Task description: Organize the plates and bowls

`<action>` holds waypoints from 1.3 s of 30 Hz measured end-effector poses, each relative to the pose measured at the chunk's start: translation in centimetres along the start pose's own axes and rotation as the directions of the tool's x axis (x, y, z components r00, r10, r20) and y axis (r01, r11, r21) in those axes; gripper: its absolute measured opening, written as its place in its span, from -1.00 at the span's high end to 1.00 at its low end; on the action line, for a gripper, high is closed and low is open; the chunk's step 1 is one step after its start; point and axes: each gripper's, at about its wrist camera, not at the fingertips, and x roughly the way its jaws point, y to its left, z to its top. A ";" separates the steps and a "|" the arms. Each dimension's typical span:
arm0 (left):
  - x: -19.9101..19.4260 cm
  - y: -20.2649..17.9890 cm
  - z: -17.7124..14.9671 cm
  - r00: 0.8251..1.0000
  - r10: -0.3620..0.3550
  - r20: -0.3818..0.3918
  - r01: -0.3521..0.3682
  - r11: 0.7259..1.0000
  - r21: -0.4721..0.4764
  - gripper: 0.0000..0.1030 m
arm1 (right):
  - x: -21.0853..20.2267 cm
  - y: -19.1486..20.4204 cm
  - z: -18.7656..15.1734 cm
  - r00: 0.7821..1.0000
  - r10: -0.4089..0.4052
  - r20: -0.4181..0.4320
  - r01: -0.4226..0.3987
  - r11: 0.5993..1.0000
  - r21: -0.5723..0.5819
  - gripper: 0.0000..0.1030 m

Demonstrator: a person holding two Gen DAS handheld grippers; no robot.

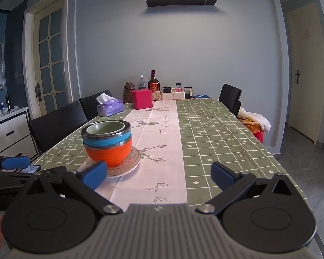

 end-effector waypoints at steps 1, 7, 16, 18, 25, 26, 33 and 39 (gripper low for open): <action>0.0 0.0 0.0 1.000 0.000 0.000 0.000 1.000 -0.001 -0.84 | 0.0 0.0 0.1 1.000 0.000 0.002 0.000 1.000 0.001 -0.94; -0.1 0.0 0.1 1.000 -0.003 0.007 0.003 1.000 -0.001 -0.84 | -0.1 -0.1 0.1 1.000 0.000 0.006 0.000 1.000 0.007 -0.94; -0.2 -0.1 0.1 1.000 -0.008 0.007 0.008 1.000 0.001 -0.84 | -0.1 -0.1 0.2 1.000 0.008 0.006 -0.008 1.000 -0.002 -0.94; -0.3 -0.1 0.1 1.000 -0.008 0.007 0.008 1.000 0.002 -0.84 | 0.0 -0.1 0.2 1.000 0.007 0.004 -0.007 1.000 0.001 -0.94; -0.2 -0.2 0.2 1.000 -0.015 0.008 0.015 1.000 0.003 -0.84 | 0.2 0.0 0.1 1.000 0.011 -0.005 -0.011 1.000 0.001 -0.94; -0.2 -0.2 0.2 1.000 -0.016 0.009 0.016 1.000 0.003 -0.84 | 0.2 0.0 0.1 1.000 0.010 -0.005 -0.010 1.000 0.001 -0.94; -0.3 -0.2 0.2 1.000 -0.020 0.011 0.020 1.000 0.003 -0.84 | 0.2 -0.1 0.0 1.000 -0.006 0.006 0.005 1.000 0.018 -0.94; -0.4 -0.2 0.2 1.000 -0.024 0.013 0.024 1.000 0.003 -0.84 | 0.6 -0.1 -0.2 1.000 -0.005 -0.011 0.005 1.000 0.025 -0.94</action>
